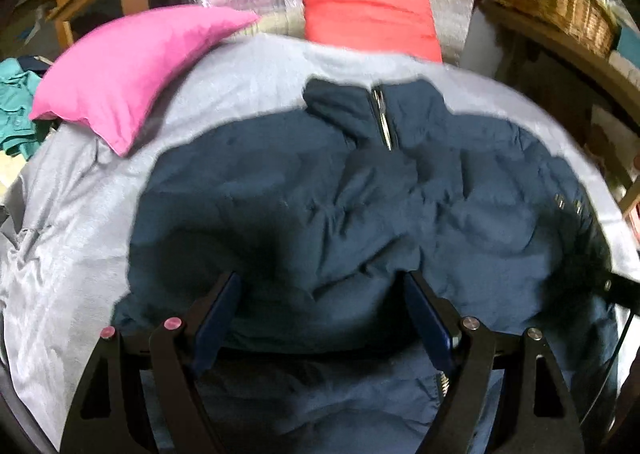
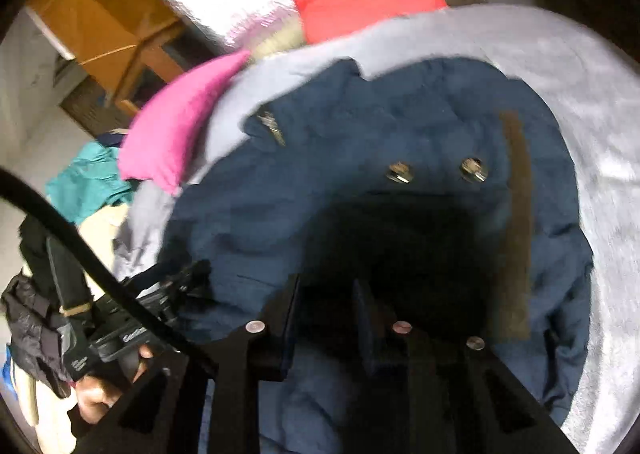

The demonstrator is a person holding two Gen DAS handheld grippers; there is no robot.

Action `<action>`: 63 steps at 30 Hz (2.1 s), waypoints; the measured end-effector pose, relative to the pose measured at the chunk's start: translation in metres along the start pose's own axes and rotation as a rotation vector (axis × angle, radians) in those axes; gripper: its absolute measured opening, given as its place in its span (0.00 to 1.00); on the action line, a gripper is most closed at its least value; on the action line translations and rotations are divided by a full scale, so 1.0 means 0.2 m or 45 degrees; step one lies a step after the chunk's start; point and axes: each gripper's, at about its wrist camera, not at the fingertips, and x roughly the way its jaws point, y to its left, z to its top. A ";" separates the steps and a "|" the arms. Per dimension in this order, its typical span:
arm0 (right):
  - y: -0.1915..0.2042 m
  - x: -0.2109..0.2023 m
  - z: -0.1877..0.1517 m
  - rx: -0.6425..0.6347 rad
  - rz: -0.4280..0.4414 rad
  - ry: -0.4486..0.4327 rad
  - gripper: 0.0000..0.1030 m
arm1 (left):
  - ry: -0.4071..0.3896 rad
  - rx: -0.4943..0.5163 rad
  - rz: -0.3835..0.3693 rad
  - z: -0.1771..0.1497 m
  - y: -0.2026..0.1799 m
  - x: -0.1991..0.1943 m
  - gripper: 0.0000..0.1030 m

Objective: Fold large clothes

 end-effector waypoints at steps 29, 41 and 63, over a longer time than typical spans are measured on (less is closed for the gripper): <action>-0.36 -0.29 0.10 0.244 0.031 -0.113 0.36 | 0.009 -0.254 0.023 0.07 0.30 -0.04 0.81; -0.80 -0.31 0.14 0.610 0.025 -0.215 0.67 | -0.022 -0.780 0.012 0.02 0.90 -0.01 0.84; -0.83 -0.01 0.12 0.713 0.448 -0.093 0.37 | 0.098 -0.712 -0.267 0.00 0.79 0.20 0.64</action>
